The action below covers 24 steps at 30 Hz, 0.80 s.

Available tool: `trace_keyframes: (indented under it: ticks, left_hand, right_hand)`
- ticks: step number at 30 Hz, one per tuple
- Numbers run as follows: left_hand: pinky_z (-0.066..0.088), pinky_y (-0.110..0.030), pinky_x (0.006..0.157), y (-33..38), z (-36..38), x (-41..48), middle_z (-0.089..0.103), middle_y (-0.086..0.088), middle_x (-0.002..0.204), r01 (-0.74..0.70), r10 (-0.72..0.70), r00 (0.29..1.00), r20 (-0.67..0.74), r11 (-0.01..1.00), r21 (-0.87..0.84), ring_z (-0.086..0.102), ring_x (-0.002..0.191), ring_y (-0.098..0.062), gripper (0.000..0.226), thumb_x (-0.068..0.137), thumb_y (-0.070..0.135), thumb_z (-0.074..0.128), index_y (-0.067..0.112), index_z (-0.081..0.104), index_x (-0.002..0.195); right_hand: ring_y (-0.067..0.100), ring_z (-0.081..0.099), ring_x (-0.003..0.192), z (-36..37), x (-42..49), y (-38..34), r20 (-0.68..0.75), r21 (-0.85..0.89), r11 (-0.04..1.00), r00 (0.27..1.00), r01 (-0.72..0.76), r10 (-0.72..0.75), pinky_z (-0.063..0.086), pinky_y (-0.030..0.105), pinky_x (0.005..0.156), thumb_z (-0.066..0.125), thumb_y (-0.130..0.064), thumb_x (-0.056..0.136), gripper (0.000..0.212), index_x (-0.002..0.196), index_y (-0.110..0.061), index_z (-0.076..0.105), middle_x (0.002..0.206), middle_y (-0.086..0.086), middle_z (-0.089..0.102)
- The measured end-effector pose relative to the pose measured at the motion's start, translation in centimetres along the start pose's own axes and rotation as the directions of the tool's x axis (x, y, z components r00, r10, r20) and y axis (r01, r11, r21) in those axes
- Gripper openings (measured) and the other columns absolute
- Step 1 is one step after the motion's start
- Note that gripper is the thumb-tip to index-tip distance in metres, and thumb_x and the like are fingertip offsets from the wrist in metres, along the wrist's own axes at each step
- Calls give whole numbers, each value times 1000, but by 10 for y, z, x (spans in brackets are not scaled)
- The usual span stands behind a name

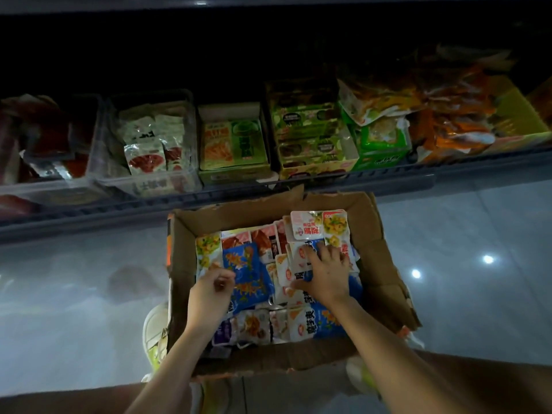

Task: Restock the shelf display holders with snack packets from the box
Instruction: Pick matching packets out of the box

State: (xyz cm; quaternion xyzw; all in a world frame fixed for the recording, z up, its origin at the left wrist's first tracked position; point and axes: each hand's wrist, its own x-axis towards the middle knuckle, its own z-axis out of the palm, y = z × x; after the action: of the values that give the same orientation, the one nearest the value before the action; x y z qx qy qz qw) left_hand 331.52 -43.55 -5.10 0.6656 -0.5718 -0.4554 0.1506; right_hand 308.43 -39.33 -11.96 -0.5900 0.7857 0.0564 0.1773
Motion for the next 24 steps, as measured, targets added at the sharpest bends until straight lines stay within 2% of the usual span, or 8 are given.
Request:
trace_keyframes:
  ticks: [3, 5, 9, 12, 15, 18, 21, 24]
  left_hand:
    - [44, -18, 64, -1, 4, -1, 64, 7, 91, -11, 10, 1000, 17, 1000, 11, 59, 83, -11, 13, 91, 9, 58, 21, 65, 93]
    - [43, -19, 61, -2, 6, -2, 65, 5, 93, -7, 6, 1000, 30, 1000, 8, 59, 79, -12, 12, 92, 12, 58, 21, 65, 96]
    - [46, -22, 71, -2, 8, -3, 64, 6, 95, -23, 22, 999, 39, 1000, 4, 60, 88, -11, 14, 93, 11, 56, 21, 65, 97]
    - [45, -18, 69, 1, 9, -3, 64, 6, 94, -37, 37, 998, 41, 999, 8, 60, 87, -9, 14, 93, 10, 57, 17, 66, 100]
    - [43, -14, 70, 8, 15, -3, 64, 6, 96, -58, 58, 997, 50, 998, 0, 59, 89, -7, 14, 92, 10, 57, 17, 66, 101]
    - [43, -10, 73, 22, 23, -8, 63, 11, 97, -122, 125, 989, 85, 992, -38, 61, 96, -8, 17, 91, 11, 60, 24, 64, 100]
    - [44, -14, 82, 46, 27, -18, 55, 25, 106, -208, 220, 967, 129, 973, -102, 54, 101, 4, 26, 88, 23, 65, 35, 58, 111]
    - [33, -14, 93, 71, 27, -28, 43, 33, 118, -385, 386, 902, 191, 922, -44, 41, 109, 10, 48, 84, 38, 68, 42, 45, 126]
  right_hand:
    - [32, 18, 138, -1, -3, -5, 71, -17, 1000, 997, -10, 11, 18, 50, 109, 60, -76, 65, 95, 142, -32, 26, 151, 6, 21]
    - [34, 25, 136, -1, -6, -9, 49, -10, 1000, 998, -24, 25, 23, 52, 106, 65, -71, 66, 89, 139, -31, 35, 148, 8, 29]
    - [36, 58, 106, 2, -7, -12, -138, 37, 999, 990, -12, 16, 43, 54, 87, 83, -43, 62, 53, 110, -25, 67, 115, 10, 64]
    - [31, 64, 100, -1, -10, -5, -361, 58, 995, 931, 86, -59, 42, 53, 92, 72, -26, 77, 24, 101, -26, 72, 104, 4, 71]
    - [21, 69, 87, -13, -16, 3, -538, 46, 982, 833, 181, -128, 45, 42, 86, 53, -24, 86, 23, 97, -23, 74, 91, 0, 74]
    - [5, 55, 48, -40, -28, -3, -591, 251, 955, 806, 156, 23, 38, 16, 51, 53, -25, 91, 25, 82, -16, 74, 58, -6, 65]
    - [1, 28, 34, -71, -39, -15, -479, 639, 768, 805, 46, 350, 15, 12, 41, 58, -19, 93, 40, 54, -20, 51, 42, -12, 34]
    - [8, 37, 38, -92, -45, -23, -303, 852, 522, 849, 38, 433, 28, 22, 43, 61, -16, 92, 48, 48, -15, 40, 41, -6, 38]
